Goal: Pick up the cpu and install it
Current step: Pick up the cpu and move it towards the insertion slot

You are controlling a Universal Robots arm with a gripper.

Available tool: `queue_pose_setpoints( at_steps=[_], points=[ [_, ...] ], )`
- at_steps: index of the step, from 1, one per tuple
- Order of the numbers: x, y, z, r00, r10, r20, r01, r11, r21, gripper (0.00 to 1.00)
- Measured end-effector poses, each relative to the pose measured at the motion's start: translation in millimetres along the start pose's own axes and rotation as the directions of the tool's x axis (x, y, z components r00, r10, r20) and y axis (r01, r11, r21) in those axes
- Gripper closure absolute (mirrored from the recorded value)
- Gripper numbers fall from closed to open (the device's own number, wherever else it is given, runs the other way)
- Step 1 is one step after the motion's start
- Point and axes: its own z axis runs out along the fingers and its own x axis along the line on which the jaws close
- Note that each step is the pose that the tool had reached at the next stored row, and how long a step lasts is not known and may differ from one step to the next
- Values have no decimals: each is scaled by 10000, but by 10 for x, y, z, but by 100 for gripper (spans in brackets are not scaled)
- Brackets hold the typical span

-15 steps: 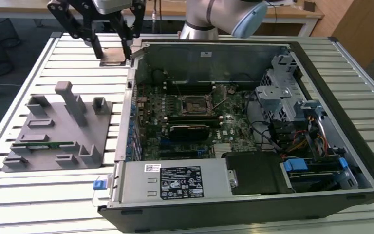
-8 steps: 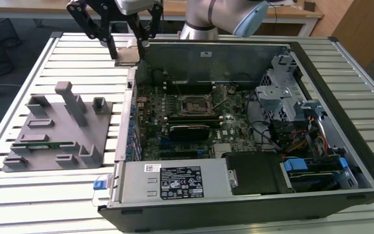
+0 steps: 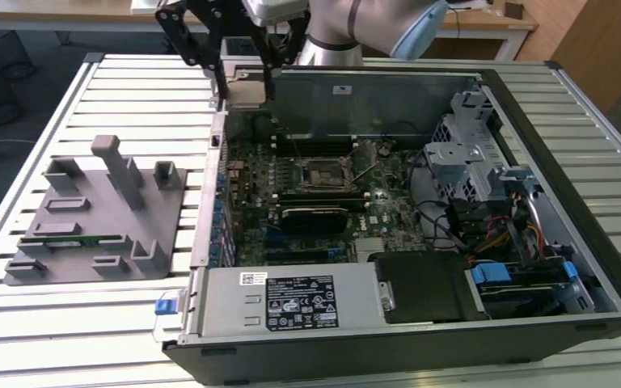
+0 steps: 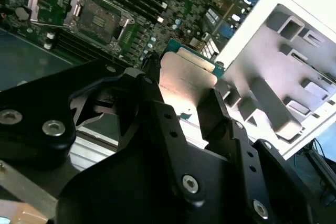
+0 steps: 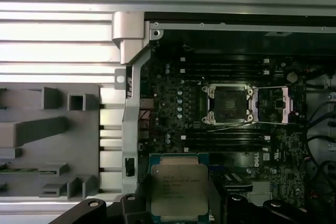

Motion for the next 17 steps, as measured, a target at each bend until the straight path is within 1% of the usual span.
queue_pose_setpoints(
  at_steps=[9, 12, 17],
  points=[
    [-397, 18, 31, 10000, -1, 1, 1, 10000, -2, 47],
    [-492, 26, 35, 10000, 0, 3, 0, 10000, -1, 47],
    [-678, 47, 46, 10000, -1, 6, 1, 10000, -1, 47]
  ],
)
